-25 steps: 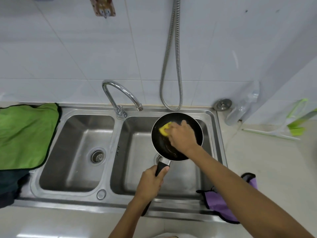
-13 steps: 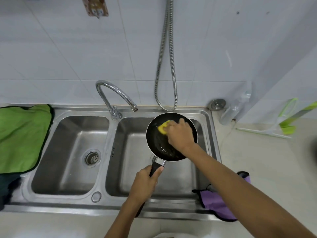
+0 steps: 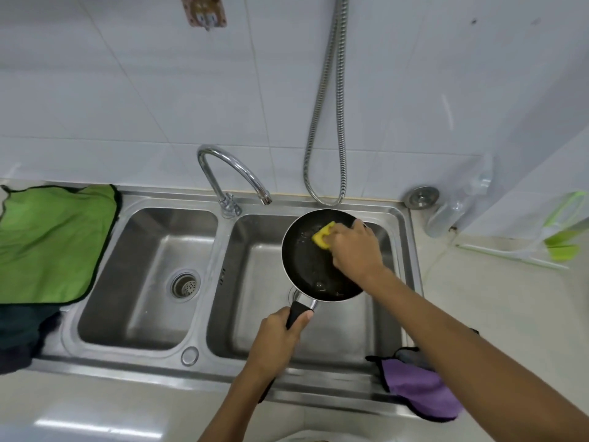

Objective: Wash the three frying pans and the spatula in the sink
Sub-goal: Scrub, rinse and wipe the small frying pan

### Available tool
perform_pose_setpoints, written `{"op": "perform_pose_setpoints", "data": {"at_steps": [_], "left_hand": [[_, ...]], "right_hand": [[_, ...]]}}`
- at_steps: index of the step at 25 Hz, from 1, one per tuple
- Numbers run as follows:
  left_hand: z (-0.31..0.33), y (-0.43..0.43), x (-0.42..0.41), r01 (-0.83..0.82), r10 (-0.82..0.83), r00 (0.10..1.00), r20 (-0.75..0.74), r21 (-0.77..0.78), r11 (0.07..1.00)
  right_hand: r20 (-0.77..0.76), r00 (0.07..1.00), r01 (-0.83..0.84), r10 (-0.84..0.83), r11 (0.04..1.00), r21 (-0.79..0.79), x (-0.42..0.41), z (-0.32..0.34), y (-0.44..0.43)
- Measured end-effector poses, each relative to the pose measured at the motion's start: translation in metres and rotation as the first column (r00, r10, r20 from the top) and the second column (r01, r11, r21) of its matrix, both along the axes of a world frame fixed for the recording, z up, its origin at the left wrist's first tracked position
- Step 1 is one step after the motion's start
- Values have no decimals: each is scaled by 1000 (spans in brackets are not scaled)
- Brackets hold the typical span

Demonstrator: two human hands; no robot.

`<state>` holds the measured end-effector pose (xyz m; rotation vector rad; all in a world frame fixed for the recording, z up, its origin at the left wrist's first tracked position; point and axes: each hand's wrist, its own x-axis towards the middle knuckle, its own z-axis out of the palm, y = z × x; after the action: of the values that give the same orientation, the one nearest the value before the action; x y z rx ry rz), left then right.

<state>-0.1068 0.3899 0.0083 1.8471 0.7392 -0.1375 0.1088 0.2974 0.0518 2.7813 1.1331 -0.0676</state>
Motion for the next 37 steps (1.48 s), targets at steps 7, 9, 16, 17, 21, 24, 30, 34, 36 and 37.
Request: {"op": "perform_pose_setpoints", "data": {"at_steps": [7,9,16,17,21,24,30,34,36,37], "left_hand": [[-10,-6,3,96,-89,994,-62,127,987],[-12,-11,-2,107,-102,993,-54,102,989],[-15,-4,4,66,-64,997,-46,47,997],[-16,-6,4,105,-99,993,-63,89,991],[-19,-15,-3,147,-143,988,-60,71,987],[-20,-6,-8,74,-73,996,-57,15,997],[-12,-13,-1,71,-71,996,-50,4,997],[-5,-16,-5,61,-62,998,-31,-31,998],[-4,-9,-7,26,-28,999,-39,-43,999],[-5,-5,-7,12,-14,999,-40,-40,999]], "right_hand": [[-138,986,-85,97,992,90,-60,-26,-20],[-92,996,1,10,992,123,-40,-24,3],[-88,995,-31,36,998,47,-41,-23,-47],[-128,990,-54,62,997,63,-54,-26,-42],[-86,995,68,-58,990,123,-32,-29,-1],[-50,991,126,-123,990,62,-6,-29,-21],[-135,991,10,17,981,195,-61,-40,-34],[-120,990,93,-70,977,193,-26,-34,-1],[-88,988,143,-130,975,169,-12,-31,-15],[-74,990,132,-121,976,172,-13,-32,-26]]}}
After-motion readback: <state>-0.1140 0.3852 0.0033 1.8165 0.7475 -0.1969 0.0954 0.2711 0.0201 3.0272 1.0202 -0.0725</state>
